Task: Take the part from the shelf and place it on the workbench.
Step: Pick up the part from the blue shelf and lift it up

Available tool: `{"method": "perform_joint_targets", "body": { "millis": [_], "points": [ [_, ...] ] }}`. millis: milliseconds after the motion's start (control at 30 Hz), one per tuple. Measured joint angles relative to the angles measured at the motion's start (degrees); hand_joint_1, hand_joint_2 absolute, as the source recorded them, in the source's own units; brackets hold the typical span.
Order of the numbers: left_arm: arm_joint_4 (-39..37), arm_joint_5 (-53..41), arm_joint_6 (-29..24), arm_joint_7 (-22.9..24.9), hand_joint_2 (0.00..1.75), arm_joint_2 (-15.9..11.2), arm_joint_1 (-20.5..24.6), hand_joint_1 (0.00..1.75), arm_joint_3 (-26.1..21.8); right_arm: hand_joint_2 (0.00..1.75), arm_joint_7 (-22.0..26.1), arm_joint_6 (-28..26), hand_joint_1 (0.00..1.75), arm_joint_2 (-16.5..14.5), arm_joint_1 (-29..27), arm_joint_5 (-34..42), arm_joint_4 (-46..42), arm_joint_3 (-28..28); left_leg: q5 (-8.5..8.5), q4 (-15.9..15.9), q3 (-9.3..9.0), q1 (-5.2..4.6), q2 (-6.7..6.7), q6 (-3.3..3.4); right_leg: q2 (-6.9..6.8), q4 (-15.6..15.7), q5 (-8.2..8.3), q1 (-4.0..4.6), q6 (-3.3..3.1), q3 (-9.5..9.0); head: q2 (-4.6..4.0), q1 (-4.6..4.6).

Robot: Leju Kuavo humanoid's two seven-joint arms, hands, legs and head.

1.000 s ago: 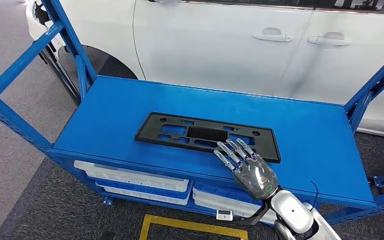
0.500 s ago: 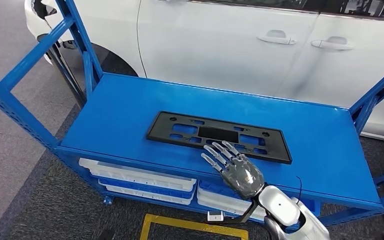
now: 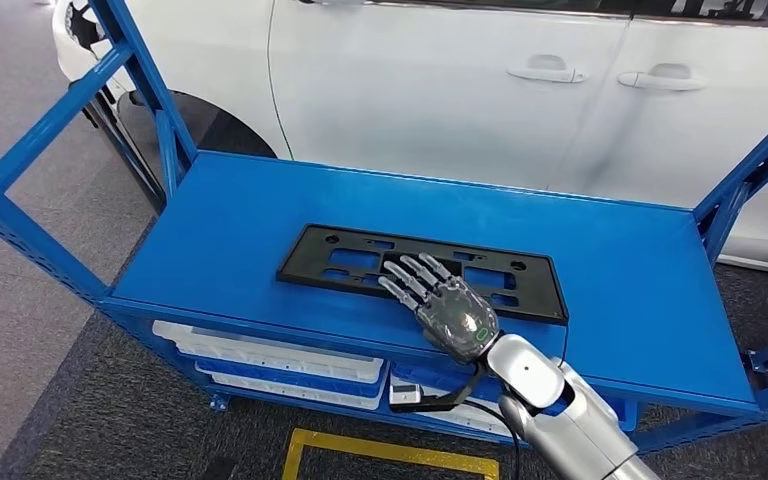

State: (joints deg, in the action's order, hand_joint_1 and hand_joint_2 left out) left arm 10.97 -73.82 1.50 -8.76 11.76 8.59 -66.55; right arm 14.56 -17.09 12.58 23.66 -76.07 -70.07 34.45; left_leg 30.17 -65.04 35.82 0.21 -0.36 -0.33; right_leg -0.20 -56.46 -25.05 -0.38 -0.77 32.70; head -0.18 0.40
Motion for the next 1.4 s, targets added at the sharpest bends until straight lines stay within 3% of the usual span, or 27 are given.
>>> {"method": "perform_joint_targets", "body": {
  "millis": [67,100,133,167,233,300,400,467,567,600,633,667,733,800,867,967,1067,1100,1133,1167,1267,1333,1400],
  "points": [
    [0.0,0.04,-0.02,0.0,0.0,-0.01,-0.07,0.0,0.0,1.75,0.03,0.16,0.0,-0.57,0.64,0.01,0.91,0.24,3.26,-8.0,3.84,0.11,0.02,-0.42,-0.09,-0.08,-0.06,0.03,-0.11,0.03,0.0,-0.01],
    [0.0,0.05,-0.02,0.0,0.0,-0.01,-0.14,0.0,0.0,1.75,0.05,0.21,0.0,-0.73,0.78,0.01,1.31,0.36,3.44,-9.88,4.87,0.19,0.02,-0.57,-0.13,-0.16,-0.11,0.02,-0.11,0.04,0.0,-0.01],
    [0.0,0.05,-0.02,0.0,0.0,-0.01,-0.19,0.0,0.0,1.75,0.06,0.25,0.0,-0.87,0.91,0.01,1.67,0.47,2.42,-9.39,4.76,0.3,0.04,-0.68,-0.13,-0.28,-0.18,0.0,-0.06,0.04,0.0,-0.01],
    [0.0,0.05,-0.02,0.0,0.0,-0.02,-0.21,0.0,0.0,1.75,0.07,0.26,0.0,-1.02,1.09,0.01,2.0,0.58,0.45,-6.61,3.55,0.44,0.06,-0.75,-0.11,-0.46,-0.3,-0.05,0.05,0.03,0.01,-0.01],
    [-0.01,0.06,-0.02,0.0,0.0,-0.05,-0.12,0.0,0.0,1.75,0.08,0.24,0.0,-1.28,1.55,0.02,2.46,0.68,-3.35,1.77,-0.32,0.6,0.11,-0.68,0.0,-1.0,-0.69,-0.02,0.47,0.06,0.01,-0.01],
    [-0.02,0.14,0.0,0.0,0.0,-0.05,-0.02,0.0,0.01,1.75,0.26,0.21,0.0,-1.54,2.06,0.18,3.03,0.82,-4.53,6.15,-2.29,0.52,0.05,-0.06,0.1,-1.42,-0.92,0.15,1.02,0.29,0.01,-0.01],
    [-0.01,0.42,0.02,-0.01,0.0,-0.08,-0.01,0.0,0.0,1.75,0.56,0.03,0.0,-1.99,2.78,0.4,4.42,1.19,-4.59,6.46,-2.26,0.36,-0.06,1.12,0.13,-1.46,-0.93,0.1,1.91,0.44,0.0,0.0],
    [-0.02,0.54,0.01,-0.05,0.0,-0.09,0.11,0.0,0.0,1.75,0.57,-0.23,0.0,-2.35,3.52,0.39,5.78,1.48,-4.86,6.74,-2.29,0.51,-0.03,1.74,0.13,-3.62,-2.49,-0.05,2.52,1.41,0.01,0.01],
    [-0.02,0.67,0.01,-0.09,0.0,-0.1,0.19,0.0,0.0,1.75,0.6,-0.38,0.0,-2.97,4.63,0.37,8.41,1.93,-4.97,6.82,-2.17,0.48,0.04,2.11,0.13,-14.53,-7.66,-0.22,3.08,6.57,0.01,0.01],
    [-0.02,0.72,0.01,-0.08,0.0,-0.11,0.17,0.0,0.0,1.75,0.63,-0.38,0.0,-3.2,4.79,0.38,9.33,2.12,-4.96,6.81,-2.15,0.43,0.01,2.14,0.13,-17.43,-8.39,-0.25,3.12,8.01,0.01,0.01],
    [-0.02,0.76,0.0,-0.07,0.0,-0.13,0.15,0.0,0.0,1.75,0.68,-0.39,0.0,-3.43,4.96,0.4,10.27,2.33,-4.96,6.8,-2.16,0.39,-0.06,2.15,0.13,-18.25,-7.98,-0.27,3.05,8.49,0.01,0.01],
    [-0.02,0.8,-0.01,-0.05,0.0,-0.14,0.13,0.0,0.0,1.75,0.71,-0.43,0.0,-3.68,5.25,0.41,11.22,2.54,-4.95,6.79,-2.23,0.35,-0.14,2.15,0.14,-16.44,-6.4,-0.27,2.86,7.72,0.01,0.01],
    [-0.02,0.84,-0.02,-0.03,0.0,-0.1,0.09,0.0,0.0,1.75,0.56,-0.72,0.0,-4.17,6.25,0.42,13.18,2.89,-4.91,6.81,-2.38,0.3,-0.27,2.08,0.17,-8.23,-2.22,-0.07,2.07,3.92,0.01,0.01],
    [-0.02,0.87,-0.04,-0.1,0.0,-0.03,0.08,0.0,0.0,1.75,0.01,-1.41,0.0,-4.78,7.47,0.29,15.25,3.09,-4.9,6.78,-2.23,0.23,-0.23,1.69,0.18,-2.23,-0.24,0.38,1.32,1.34,0.0,0.0],
    [-0.02,0.88,-0.08,-0.19,0.0,0.01,0.05,0.0,0.0,1.75,-0.68,-2.3,0.0,-5.38,8.33,0.16,17.31,3.22,-4.97,6.89,-2.07,0.26,-0.15,1.09,0.21,-1.2,-0.23,0.73,0.97,1.16,0.0,0.0],
    [-0.02,0.89,-0.11,-0.27,0.0,0.03,0.02,0.0,0.0,1.75,-1.22,-3.15,0.0,-6.1,9.52,0.31,19.91,3.39,-3.65,5.3,-1.53,0.24,-0.05,0.24,0.13,-0.27,0.23,0.19,0.3,0.67,0.01,-0.01],
    [-0.02,0.87,-0.15,-0.33,0.0,-0.02,-0.03,0.0,0.0,1.75,-1.7,-3.44,0.0,-6.81,10.62,0.44,22.57,3.46,1.41,-4.81,2.99,0.4,0.0,-0.34,0.0,0.04,0.36,0.06,-0.09,0.39,0.01,-0.01],
    [-0.02,0.86,-0.15,-0.33,0.0,-0.04,-0.12,0.0,0.0,1.75,-1.94,-3.55,0.0,-6.99,10.88,0.51,23.39,3.47,2.41,-7.92,4.49,0.44,0.0,-0.47,-0.01,-0.03,0.33,0.08,-0.12,0.39,0.01,-0.01],
    [-0.02,0.85,-0.14,-0.32,0.0,-0.05,-0.22,0.0,0.0,1.75,-2.2,-3.65,0.0,-7.12,11.18,0.6,24.14,3.48,2.38,-9.24,5.17,0.46,0.01,-0.57,0.0,-0.11,0.27,0.09,-0.13,0.38,0.01,-0.01],
    [-0.02,0.84,-0.14,-0.32,0.0,-0.06,-0.28,0.0,0.0,1.75,-2.46,-3.73,0.0,-7.23,11.51,0.7,24.84,3.47,1.23,-8.24,4.73,0.48,0.02,-0.6,0.03,-0.24,0.19,0.07,-0.09,0.35,0.01,-0.01],
    [-0.02,0.81,-0.14,-0.33,0.0,-0.13,-0.25,0.0,0.01,1.75,-3.04,-3.95,0.0,-7.38,12.64,0.86,26.71,3.34,-3.99,2.99,-0.65,0.53,0.07,-0.3,0.17,-0.89,-0.28,0.13,0.43,0.3,0.01,-0.01],
    [-0.02,0.81,-0.14,-0.33,0.0,-0.13,-0.26,0.0,0.01,1.75,-3.14,-4.16,0.0,-7.43,13.34,0.86,27.78,3.11,-4.74,6.52,-2.33,0.45,0.02,0.32,0.28,-1.14,-0.42,0.38,0.94,0.41,0.01,-0.01],
    [-0.02,0.8,-0.14,-0.33,0.0,-0.16,-0.31,0.0,0.01,1.75,-3.16,-4.36,0.0,-7.43,13.81,0.85,28.62,2.94,-4.9,6.64,-2.34,0.36,-0.02,1.02,0.34,-1.07,-0.35,0.44,1.5,0.43,0.01,0.0]
  ]
}}
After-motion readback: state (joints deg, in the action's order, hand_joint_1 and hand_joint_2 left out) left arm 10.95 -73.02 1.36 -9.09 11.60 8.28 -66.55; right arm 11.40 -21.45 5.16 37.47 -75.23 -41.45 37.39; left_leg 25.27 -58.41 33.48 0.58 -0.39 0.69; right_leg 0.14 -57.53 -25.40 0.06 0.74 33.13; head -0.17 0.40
